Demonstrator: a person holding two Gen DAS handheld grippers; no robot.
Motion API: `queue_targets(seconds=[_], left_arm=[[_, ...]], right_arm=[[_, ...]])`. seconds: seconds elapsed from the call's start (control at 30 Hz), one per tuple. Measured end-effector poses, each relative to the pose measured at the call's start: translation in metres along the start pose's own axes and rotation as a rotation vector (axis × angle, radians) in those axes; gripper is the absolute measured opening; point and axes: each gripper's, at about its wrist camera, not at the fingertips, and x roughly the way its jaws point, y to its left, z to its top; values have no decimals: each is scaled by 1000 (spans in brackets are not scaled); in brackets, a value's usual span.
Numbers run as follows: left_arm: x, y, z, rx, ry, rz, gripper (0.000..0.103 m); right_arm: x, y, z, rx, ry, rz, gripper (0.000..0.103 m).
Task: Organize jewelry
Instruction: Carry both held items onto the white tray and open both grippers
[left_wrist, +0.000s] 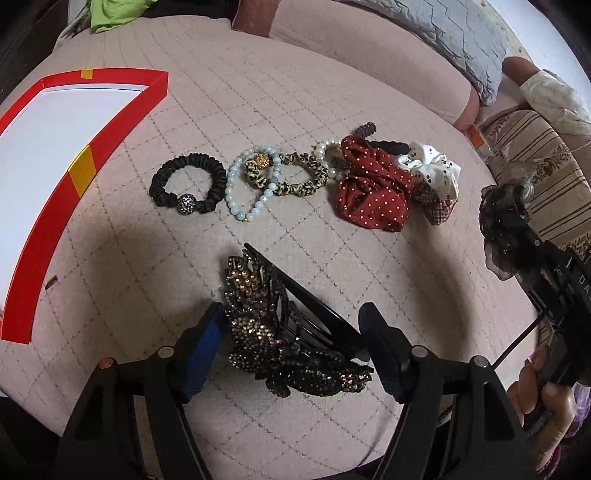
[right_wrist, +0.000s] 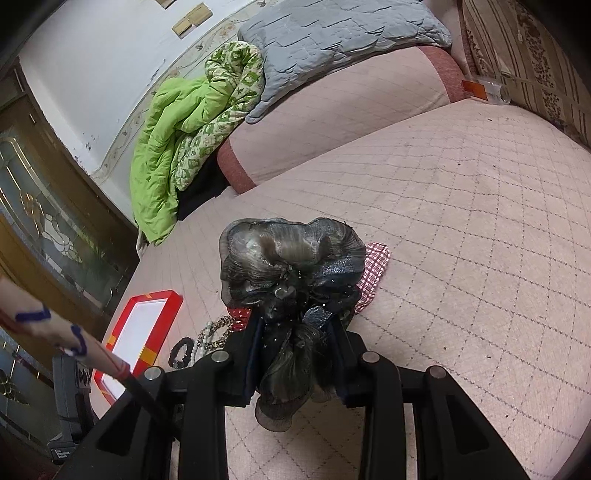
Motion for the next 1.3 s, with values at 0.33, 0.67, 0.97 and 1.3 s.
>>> queue_targets(seconds=[0.33, 0.67, 0.97, 1.3], left_arm=[[-5, -4, 4, 47, -22, -45, 46], [-37, -11, 16, 117, -151, 11, 46], [-85, 22, 31, 108, -289, 83, 46], [-135, 107, 60, 21, -378, 175, 46]], right_arm=[[-1, 11, -1, -52, -9, 14, 36], [2, 29, -7, -126, 1, 41, 36], [10, 68, -19, -265, 32, 128, 36], [40, 142, -30, -341, 152, 255, 36]])
